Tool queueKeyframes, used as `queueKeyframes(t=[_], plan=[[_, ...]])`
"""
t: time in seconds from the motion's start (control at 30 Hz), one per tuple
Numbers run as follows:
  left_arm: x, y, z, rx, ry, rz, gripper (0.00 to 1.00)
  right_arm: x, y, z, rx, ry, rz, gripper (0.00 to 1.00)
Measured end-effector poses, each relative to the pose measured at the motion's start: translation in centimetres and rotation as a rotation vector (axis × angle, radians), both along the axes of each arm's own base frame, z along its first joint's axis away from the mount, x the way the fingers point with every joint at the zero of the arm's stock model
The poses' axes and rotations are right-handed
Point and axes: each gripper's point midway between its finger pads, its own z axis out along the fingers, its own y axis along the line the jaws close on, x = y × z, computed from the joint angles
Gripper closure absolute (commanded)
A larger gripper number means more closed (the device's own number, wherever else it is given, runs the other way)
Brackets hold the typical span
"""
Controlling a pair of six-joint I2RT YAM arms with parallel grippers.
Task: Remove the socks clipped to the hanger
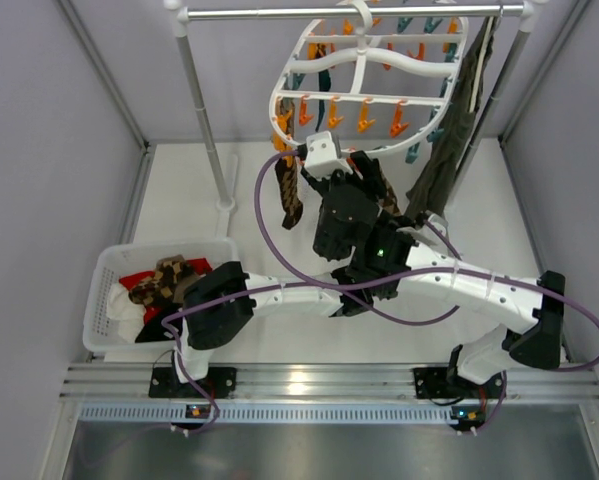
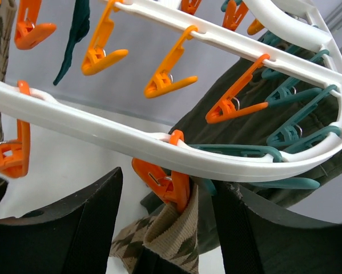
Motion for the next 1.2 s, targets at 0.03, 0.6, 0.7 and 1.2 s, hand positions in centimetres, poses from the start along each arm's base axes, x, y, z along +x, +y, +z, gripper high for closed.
queueKeyframes(t=[0.03,0.6,0.7,1.2], plan=[[0.0,0.0,0.0,-0.002,0.001,-0.001,1.00,0.1,-0.2,0.2,0.004,-0.004,-0.006,0.41],[0.0,-0.1,-0.3,-0.042,0.015,-0.006,1.00,0.6,-0.1,-0.1,0.000,0.011,0.015,0.85],[0.0,0.5,-2.2,-0.053,0.042,-0.011,1.00,0.7,0.4,-0.2,0.026,0.020,0.048,0.95],[0.4,2.7,-6.2,-0.147,0.146,-0.042,1.00,1.2,2.2,-1.8,0.099,0.100,0.203,0.97]])
